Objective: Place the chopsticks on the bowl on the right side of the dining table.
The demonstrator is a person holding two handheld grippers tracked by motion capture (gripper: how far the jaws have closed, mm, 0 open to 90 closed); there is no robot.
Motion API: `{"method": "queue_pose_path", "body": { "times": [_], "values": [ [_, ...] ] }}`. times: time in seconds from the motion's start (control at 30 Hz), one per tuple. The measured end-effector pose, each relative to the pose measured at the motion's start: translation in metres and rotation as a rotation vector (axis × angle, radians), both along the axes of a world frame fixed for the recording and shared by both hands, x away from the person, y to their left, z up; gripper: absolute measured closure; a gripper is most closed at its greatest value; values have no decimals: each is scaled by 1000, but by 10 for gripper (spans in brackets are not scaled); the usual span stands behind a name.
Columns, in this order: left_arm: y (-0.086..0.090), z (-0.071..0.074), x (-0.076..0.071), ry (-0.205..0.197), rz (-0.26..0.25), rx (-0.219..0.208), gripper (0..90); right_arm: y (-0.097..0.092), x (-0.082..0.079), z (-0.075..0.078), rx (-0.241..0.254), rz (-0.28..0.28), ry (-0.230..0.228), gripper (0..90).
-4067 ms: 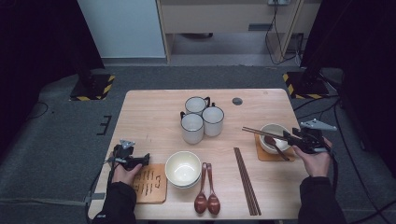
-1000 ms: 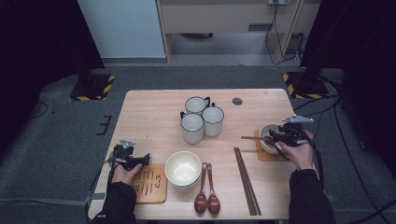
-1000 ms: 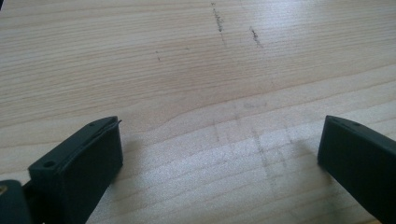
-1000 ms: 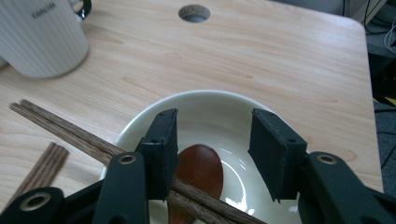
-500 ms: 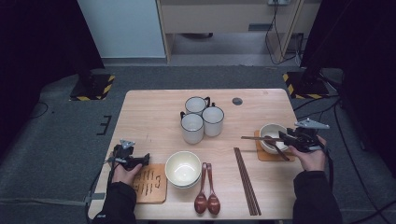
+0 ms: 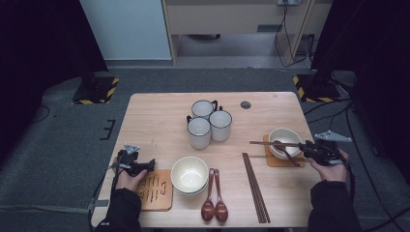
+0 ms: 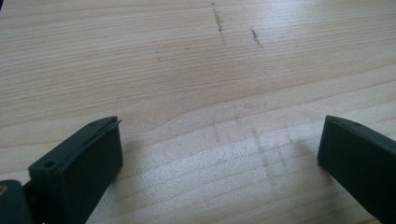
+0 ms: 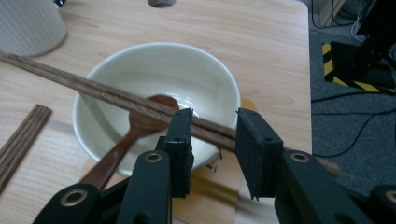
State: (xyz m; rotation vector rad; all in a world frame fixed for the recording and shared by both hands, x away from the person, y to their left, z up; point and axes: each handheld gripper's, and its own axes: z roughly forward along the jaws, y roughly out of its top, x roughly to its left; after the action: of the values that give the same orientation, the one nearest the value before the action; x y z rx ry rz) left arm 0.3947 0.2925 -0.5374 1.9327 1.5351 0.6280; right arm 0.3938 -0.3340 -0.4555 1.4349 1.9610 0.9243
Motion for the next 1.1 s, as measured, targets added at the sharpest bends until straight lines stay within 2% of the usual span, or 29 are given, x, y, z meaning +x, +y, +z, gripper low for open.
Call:
{"method": "queue_pose_path", "body": {
  "times": [0.43, 1.1],
  "values": [
    [0, 0, 0, 0, 0, 0, 0, -5, 1, -10, -14, -30, 45, 677],
    [0, 0, 0, 0, 0, 0, 0, -6, 5, -10, -4, -45, 37, 653]
  ]
}}
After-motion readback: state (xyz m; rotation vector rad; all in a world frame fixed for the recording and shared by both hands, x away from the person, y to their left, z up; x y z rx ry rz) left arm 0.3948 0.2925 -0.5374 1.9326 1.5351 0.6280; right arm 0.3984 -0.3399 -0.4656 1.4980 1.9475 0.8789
